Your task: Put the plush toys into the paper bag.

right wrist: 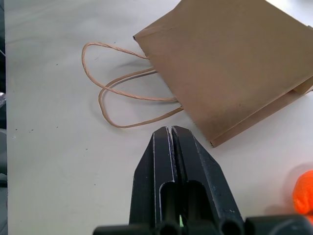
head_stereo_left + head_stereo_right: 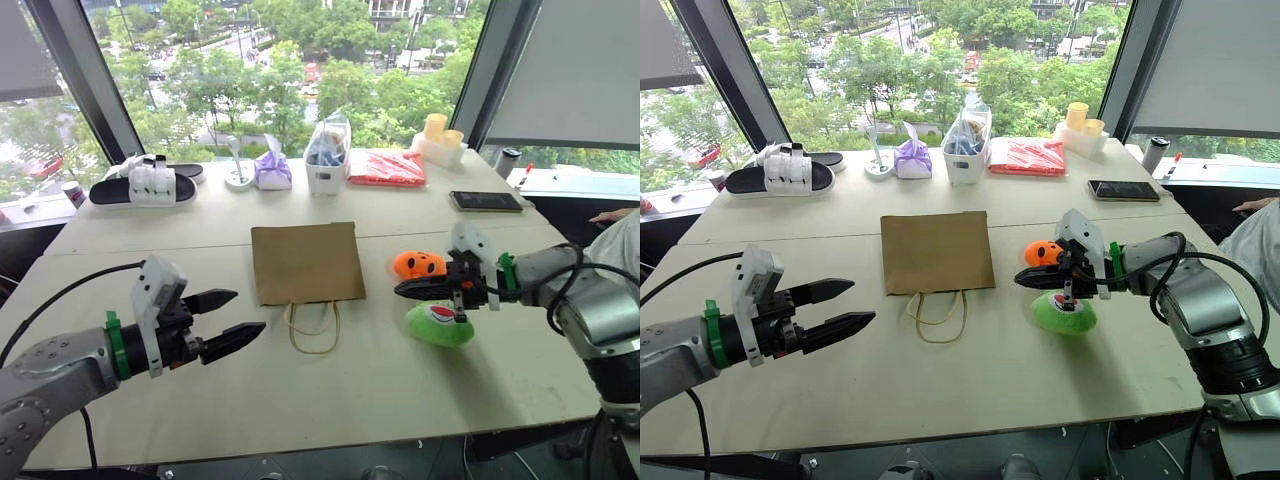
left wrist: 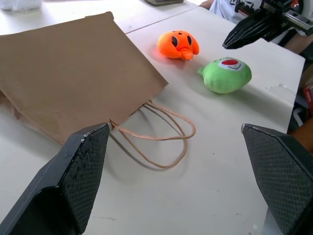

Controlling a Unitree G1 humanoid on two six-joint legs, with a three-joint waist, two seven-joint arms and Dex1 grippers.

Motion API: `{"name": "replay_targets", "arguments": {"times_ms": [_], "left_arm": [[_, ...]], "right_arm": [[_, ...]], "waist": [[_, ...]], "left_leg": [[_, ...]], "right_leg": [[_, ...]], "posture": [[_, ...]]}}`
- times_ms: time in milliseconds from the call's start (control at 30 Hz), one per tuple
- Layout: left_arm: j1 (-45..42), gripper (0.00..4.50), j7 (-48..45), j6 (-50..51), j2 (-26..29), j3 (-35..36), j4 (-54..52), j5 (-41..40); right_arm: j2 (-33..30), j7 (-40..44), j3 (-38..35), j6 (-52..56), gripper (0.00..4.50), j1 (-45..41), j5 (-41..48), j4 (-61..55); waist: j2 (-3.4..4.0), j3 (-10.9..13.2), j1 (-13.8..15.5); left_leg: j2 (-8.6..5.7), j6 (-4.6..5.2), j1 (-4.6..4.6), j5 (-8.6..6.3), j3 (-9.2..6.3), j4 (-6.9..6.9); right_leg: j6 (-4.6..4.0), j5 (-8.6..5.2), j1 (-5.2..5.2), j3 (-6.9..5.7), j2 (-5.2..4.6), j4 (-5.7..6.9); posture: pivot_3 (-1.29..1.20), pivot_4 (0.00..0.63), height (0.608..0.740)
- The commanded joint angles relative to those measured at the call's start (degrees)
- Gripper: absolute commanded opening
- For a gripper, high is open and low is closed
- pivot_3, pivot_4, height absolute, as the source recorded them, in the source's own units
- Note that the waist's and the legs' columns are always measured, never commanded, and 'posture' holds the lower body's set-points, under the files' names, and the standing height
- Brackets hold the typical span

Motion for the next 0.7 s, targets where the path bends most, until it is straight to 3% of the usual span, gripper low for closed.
{"name": "replay_targets", "arguments": {"times_ms": [33,700], "left_arm": [[-0.77,4.42,-0.98,-1.12,-0.22,0.66,0.06,1.65],[-5.12,4.42,-7.69,-1.01,-1.01,-3.22,3.48,7.26]], "right_arm": [[-0.45,0.15,-0.93,-0.82,0.0,-1.69,-0.21,-0.74],[-0.11,-2.72,-2.72,1.07,0.0,0.56,0.75,-4.57]], "waist": [[0.0,0.0,0.0],[0.0,0.0,0.03]], "left_leg": [[0.0,0.0,0.0,0.0,0.0,0.0],[0.0,0.0,0.0,0.0,0.0,0.0]], "right_leg": [[0.0,0.0,0.0,0.0,0.0,0.0],[0.12,0.07,-0.01,0.0,0.0,0.0]], "posture": [[0.0,0.15,0.74],[0.0,0.15,0.74]]}}
